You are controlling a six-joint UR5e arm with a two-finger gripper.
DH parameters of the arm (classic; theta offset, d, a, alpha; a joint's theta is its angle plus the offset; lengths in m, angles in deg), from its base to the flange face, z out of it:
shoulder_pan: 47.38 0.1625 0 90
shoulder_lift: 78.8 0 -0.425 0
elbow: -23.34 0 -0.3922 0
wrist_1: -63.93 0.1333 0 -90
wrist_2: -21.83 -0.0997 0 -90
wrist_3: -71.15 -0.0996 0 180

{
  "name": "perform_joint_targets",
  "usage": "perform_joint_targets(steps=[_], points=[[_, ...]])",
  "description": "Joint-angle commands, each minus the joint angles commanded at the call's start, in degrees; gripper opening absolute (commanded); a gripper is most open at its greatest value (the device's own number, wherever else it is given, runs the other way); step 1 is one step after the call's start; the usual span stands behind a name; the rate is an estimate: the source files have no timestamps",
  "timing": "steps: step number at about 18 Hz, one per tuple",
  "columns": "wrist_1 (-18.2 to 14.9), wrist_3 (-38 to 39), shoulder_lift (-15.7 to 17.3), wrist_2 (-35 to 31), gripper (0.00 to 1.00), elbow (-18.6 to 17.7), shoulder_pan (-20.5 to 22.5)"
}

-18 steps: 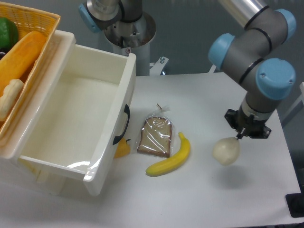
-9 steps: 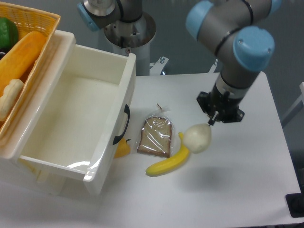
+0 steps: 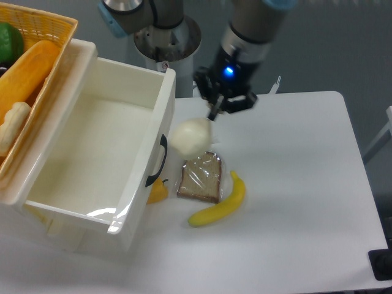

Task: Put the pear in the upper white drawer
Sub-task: 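Carry the pear over the bread bag into the open white drawer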

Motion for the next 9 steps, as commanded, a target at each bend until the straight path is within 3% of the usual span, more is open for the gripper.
perform_joint_targets(steps=[5, 9], points=[[0.4, 3.4, -0.3, -0.4, 0.0, -1.8, -4.8], [6.0, 4.7, -1.0, -0.4, 0.0, -6.2, -7.6]])
